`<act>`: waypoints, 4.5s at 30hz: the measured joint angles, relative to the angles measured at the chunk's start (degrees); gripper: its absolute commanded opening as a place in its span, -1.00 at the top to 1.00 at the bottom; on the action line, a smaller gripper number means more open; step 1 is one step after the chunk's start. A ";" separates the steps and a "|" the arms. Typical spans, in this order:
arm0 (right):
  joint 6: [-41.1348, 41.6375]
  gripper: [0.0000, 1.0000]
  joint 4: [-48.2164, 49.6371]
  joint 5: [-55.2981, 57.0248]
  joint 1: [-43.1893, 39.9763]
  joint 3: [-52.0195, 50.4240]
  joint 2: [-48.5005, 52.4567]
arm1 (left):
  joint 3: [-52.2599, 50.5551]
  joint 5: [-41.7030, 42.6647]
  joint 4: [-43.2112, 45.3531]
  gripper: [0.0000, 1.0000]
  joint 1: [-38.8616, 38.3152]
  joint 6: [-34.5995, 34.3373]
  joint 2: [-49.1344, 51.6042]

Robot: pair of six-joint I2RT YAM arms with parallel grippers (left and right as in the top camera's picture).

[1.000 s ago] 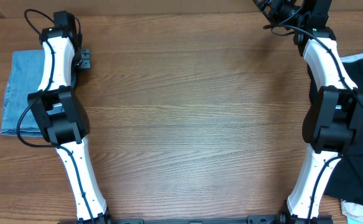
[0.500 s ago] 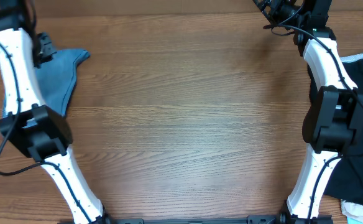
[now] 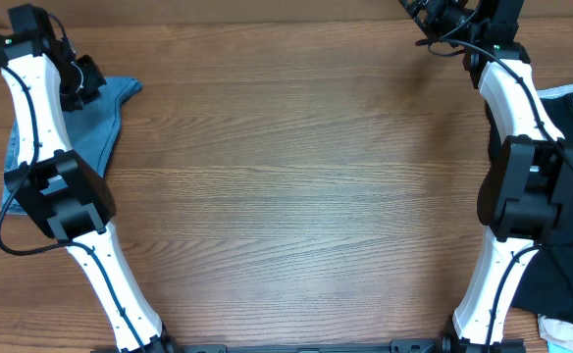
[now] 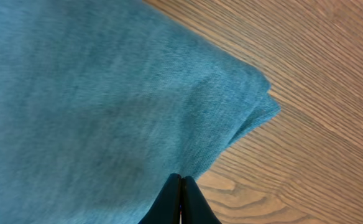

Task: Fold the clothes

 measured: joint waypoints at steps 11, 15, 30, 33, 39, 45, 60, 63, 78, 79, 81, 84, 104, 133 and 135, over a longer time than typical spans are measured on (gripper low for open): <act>0.02 -1.00 -0.02 -0.02 0.00 0.00 0.00 | 0.42 2.80 0.83 0.92 -2.67 2.16 8.28; 0.00 -1.00 0.04 -0.02 0.00 0.00 0.00 | 1.27 2.73 -1.73 0.92 -2.67 2.34 2.49; 0.00 -1.00 -0.02 -0.17 0.00 0.00 0.00 | 3.13 -10.97 -26.36 0.92 -2.54 -9.11 -30.88; 0.02 -1.00 -0.04 -0.22 0.00 0.00 0.00 | -1.73 -13.60 -26.12 0.92 -0.59 -12.68 -31.32; -0.02 -0.99 -0.02 -0.35 0.00 0.00 0.00 | -26.29 -19.28 -20.74 0.92 9.16 -20.98 -38.88; 0.02 -1.00 -0.02 -0.42 0.00 0.00 0.00 | -44.39 -21.22 -0.87 0.92 13.42 -21.31 -40.37; -0.02 -1.00 -0.02 -0.39 0.00 0.00 0.00 | -75.97 -19.12 36.63 0.92 13.42 -18.14 -40.41; 0.00 -1.00 -0.02 -0.37 0.00 0.00 0.00 | -78.60 -19.12 40.30 0.92 13.42 -18.03 -40.41; 0.04 -1.00 0.00 -0.39 0.00 0.00 0.00 | -62.34 -18.29 29.05 0.90 13.38 -16.46 -39.23; 0.00 -1.00 0.00 -0.37 0.00 0.00 0.00 | -62.34 -18.49 28.72 0.89 13.40 -16.46 -39.23; 0.02 -1.00 0.00 -0.39 0.00 0.00 0.00 | -62.34 -19.37 28.65 0.90 13.60 -16.46 -39.23; 0.00 -1.00 0.00 -0.39 0.02 0.00 0.00 | -62.34 -20.68 28.65 0.92 14.84 -16.46 -38.88; 0.02 -1.00 0.00 -0.39 0.00 0.00 0.00 | -53.81 -11.93 19.78 0.92 12.44 -16.46 -34.91; 0.02 -1.00 0.00 -0.39 0.00 0.00 0.00 | -52.00 -1.44 20.55 -1.00 -4.28 -16.92 -36.11; 0.00 -1.00 -0.02 -0.39 0.00 0.00 0.00 | -52.00 -1.46 20.55 -1.00 -4.26 -16.92 -36.11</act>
